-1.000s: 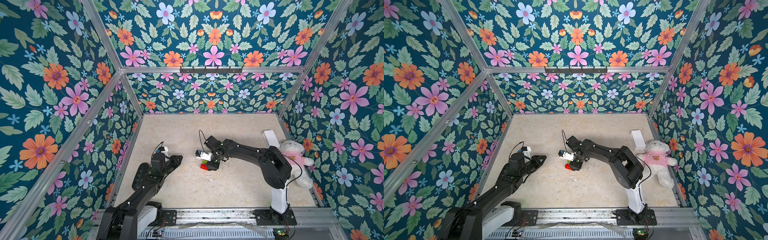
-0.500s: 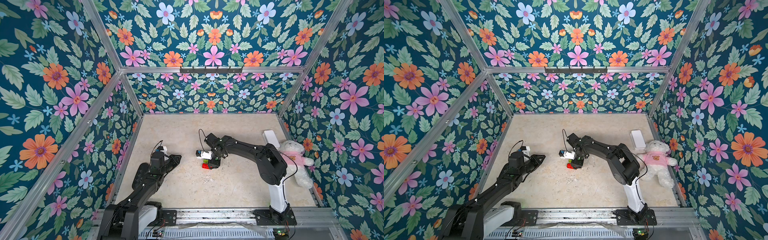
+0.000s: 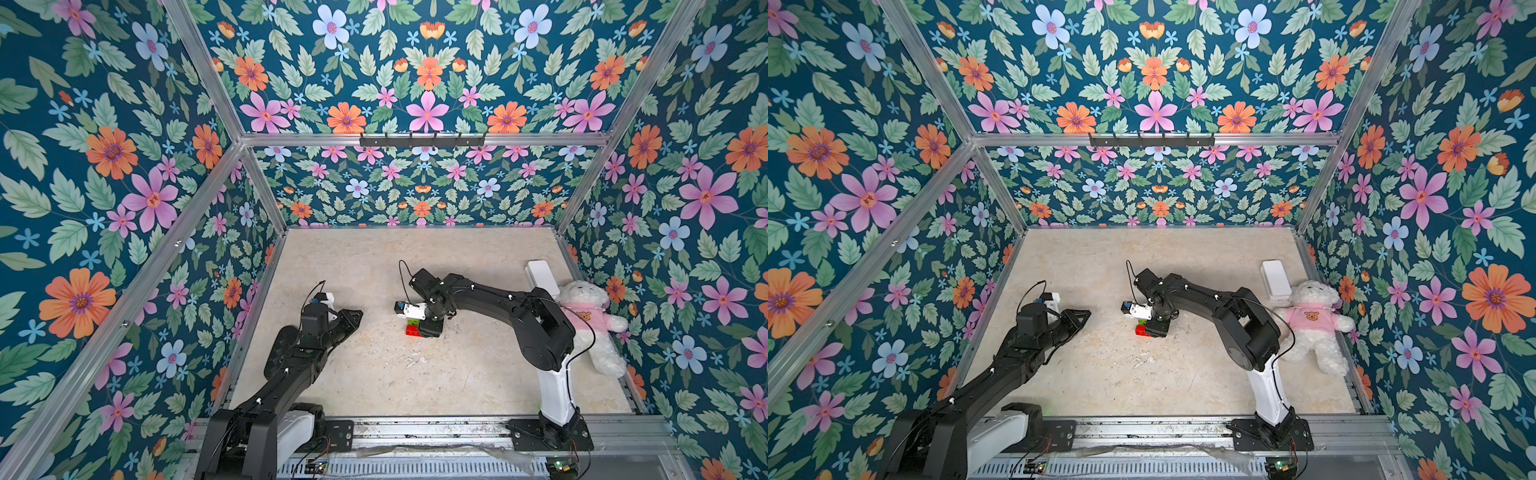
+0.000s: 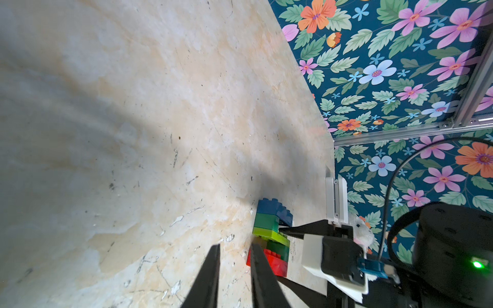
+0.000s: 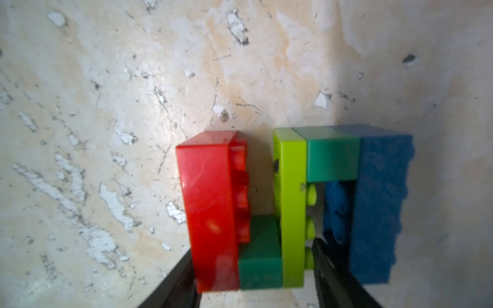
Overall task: Assemble the number 5 with lego
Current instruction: Adjust the lego brick at the center of the board, then reset both arms
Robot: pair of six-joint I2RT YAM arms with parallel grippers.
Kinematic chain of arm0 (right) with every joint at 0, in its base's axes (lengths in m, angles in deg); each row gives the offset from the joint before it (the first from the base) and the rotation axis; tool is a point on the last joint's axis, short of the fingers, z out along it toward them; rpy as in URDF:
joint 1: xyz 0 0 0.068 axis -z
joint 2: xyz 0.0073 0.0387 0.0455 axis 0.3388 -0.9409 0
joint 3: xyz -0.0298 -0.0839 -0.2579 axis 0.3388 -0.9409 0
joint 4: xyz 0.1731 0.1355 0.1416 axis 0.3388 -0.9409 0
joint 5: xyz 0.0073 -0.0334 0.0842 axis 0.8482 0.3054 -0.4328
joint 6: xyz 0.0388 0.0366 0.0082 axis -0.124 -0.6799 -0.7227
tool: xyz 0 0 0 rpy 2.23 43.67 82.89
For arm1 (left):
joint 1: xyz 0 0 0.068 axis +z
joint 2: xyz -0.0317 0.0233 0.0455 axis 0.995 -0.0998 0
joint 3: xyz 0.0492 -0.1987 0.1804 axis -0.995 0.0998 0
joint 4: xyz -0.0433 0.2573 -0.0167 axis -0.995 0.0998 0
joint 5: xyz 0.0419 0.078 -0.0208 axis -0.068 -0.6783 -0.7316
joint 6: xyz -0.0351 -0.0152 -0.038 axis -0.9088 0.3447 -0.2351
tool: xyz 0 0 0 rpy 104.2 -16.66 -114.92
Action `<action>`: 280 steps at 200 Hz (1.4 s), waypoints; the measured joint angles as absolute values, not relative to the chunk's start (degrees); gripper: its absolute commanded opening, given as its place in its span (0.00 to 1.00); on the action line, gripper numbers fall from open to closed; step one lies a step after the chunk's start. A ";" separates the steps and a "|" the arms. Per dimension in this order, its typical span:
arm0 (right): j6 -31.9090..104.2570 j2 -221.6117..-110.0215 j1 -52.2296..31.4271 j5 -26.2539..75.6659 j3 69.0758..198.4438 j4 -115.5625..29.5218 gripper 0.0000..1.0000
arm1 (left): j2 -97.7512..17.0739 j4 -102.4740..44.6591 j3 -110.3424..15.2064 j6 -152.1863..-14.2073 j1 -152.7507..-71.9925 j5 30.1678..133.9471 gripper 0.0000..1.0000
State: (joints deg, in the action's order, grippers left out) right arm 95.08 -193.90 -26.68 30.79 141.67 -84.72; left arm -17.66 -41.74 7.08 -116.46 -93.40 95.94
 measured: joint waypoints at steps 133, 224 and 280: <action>82.95 -173.53 -25.15 38.86 120.73 -70.43 0.66 | -17.64 -37.57 4.41 -111.71 -93.40 95.83 0.37; 61.72 -143.56 -23.95 49.20 94.31 -41.01 0.74 | -17.11 -23.84 -6.06 -100.76 -93.33 86.10 0.73; 53.92 -128.92 -16.78 50.46 88.99 -36.03 0.99 | -21.81 -20.78 -14.89 -95.56 -93.31 75.54 0.99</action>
State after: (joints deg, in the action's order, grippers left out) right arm 53.92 -128.92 -16.78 50.46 88.99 -36.03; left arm -21.81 -20.78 -14.89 -95.56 -93.31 75.54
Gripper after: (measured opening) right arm 0.970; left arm 0.997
